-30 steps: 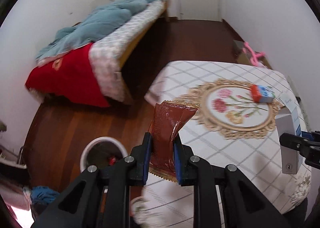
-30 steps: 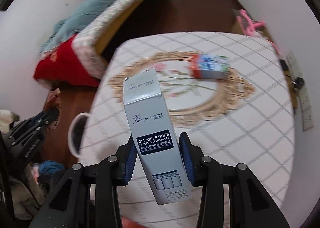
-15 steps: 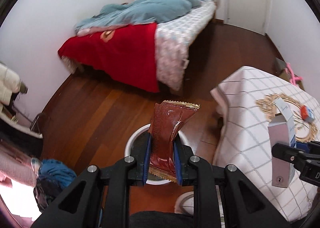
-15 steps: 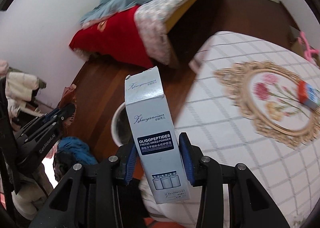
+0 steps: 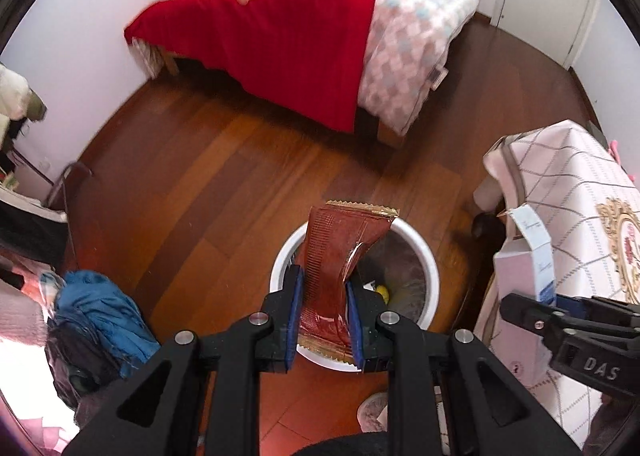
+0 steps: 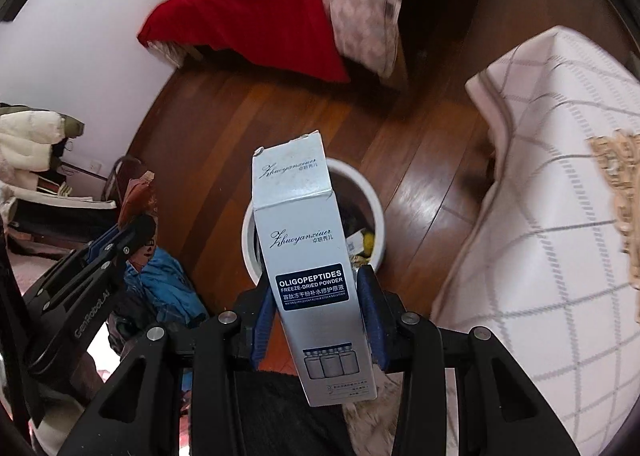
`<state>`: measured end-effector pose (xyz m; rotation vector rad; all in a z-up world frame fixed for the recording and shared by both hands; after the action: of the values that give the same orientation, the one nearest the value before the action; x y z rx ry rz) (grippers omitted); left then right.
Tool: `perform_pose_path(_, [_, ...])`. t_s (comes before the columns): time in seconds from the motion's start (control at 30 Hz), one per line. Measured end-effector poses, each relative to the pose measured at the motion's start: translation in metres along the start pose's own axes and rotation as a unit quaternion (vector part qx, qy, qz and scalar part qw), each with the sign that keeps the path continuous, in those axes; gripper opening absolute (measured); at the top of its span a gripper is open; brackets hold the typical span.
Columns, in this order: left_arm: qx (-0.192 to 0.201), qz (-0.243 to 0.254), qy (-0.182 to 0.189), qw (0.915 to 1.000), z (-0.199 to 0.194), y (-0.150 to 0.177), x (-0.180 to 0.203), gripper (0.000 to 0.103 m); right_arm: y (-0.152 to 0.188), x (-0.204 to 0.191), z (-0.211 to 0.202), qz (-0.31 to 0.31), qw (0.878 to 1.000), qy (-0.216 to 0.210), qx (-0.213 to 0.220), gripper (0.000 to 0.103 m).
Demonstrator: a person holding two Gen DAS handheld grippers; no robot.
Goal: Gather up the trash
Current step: 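Carry the white box and brown wrapper over the bin and open both tools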
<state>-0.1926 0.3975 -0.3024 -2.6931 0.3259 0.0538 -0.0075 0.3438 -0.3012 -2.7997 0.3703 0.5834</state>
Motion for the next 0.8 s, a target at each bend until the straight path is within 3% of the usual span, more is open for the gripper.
perform_pose_path(0.23, [-0.080, -0.021, 0.035, 0.9960, 0.074, -0.001, -0.004, 0.017, -0.020, 0.007, 0.084, 0.024, 0.998, 0.004, -0.059, 0.041])
perform_pose_path(0.53, [-0.190, -0.035, 0.069, 0.9788, 0.139, 0.015, -0.006, 0.017, -0.036, 0.019, 0.173, 0.011, 0.989, 0.048, -0.141, 0.041])
perform_pose_path(0.8, [-0.215, -0.047, 0.093, 0.9709, 0.146, 0.021, -0.013, 0.022, -0.047, 0.024, 0.203, -0.004, 0.980, 0.073, -0.185, 0.041])
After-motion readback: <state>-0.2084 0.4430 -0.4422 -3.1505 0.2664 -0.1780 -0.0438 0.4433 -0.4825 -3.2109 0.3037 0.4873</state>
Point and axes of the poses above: each gripper's, at about its wrist camera, not at the fingertips, and z roughly the way its jaws point, x to its right, y to its underside, the point moved 4 cm from there along z, roughly the way its jaws point, and after that the axes turned 3 degrees about -y, right-handed, at the moved point
